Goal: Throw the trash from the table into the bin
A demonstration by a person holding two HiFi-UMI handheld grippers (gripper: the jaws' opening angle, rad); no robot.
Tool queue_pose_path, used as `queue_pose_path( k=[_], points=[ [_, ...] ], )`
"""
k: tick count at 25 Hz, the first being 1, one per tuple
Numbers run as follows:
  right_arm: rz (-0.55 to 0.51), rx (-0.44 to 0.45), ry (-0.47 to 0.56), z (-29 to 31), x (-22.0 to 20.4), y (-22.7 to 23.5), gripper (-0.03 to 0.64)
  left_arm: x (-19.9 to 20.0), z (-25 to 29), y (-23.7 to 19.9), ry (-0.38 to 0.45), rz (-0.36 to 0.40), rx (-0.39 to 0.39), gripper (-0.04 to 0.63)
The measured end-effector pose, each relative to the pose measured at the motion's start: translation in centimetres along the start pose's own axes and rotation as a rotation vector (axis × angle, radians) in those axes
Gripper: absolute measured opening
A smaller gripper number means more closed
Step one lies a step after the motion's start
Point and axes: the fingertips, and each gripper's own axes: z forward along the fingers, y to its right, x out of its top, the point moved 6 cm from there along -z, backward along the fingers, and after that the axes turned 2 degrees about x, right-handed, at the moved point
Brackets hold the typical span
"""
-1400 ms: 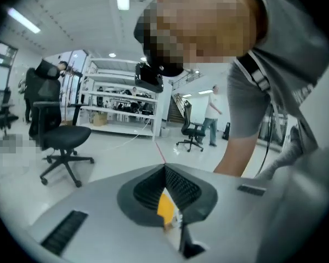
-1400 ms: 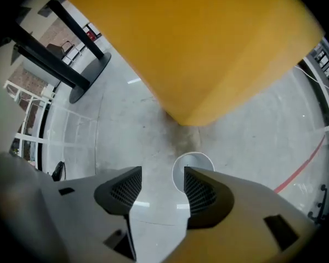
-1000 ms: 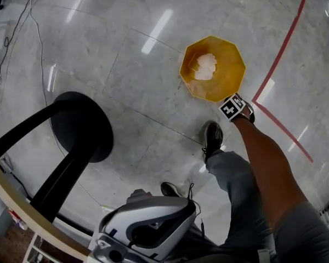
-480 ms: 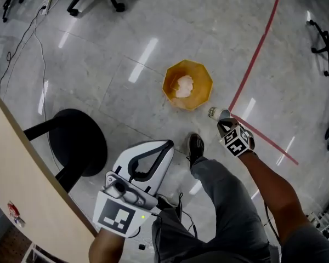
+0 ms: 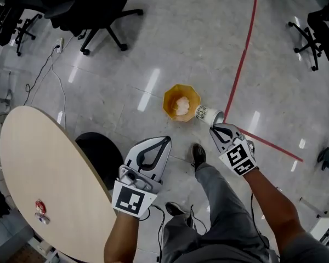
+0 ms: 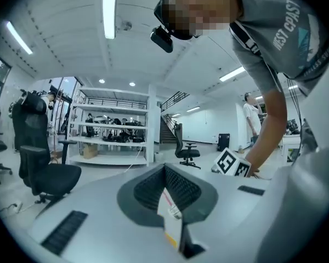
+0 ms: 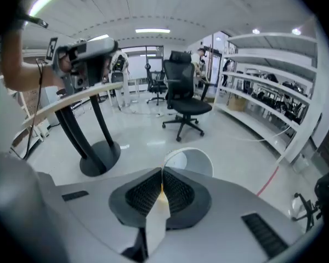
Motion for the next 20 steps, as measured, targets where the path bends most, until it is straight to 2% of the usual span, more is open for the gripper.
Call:
queue_pose_path(
  k=[4,6,9,11,14,20],
  points=[
    [-0.046,-0.021,0.106,-4.7,6.2,0.7,0.020,4.2,0.5,-0.2,-0.019,0.096,-0.010,0.033],
    [-0.081,-0.028,0.135,-6.0,8.6,1.3,0.020,5.7,0.7,-0.5,-0.017,0.114,-0.002,0.033],
    [-0.141,-0.011,0.154,-6.7,11.2,1.9,0.020,7.4,0.9,-0.7,-0.008,0.091,0.033,0.034],
    [-0.163,0.032,0.166,-6.5,12.3,2.2,0.020,8.4,1.0,-0.6,-0.011,0.083,0.054,0.034],
    [-0.155,0.117,0.196,-5.5,13.7,2.7,0.021,9.1,1.0,-0.7,-0.012,0.065,0.086,0.034],
    [-0.141,0.142,0.238,-5.9,16.2,4.4,0.029,10.0,0.2,-1.1,0.000,0.006,0.175,0.034]
  ],
)
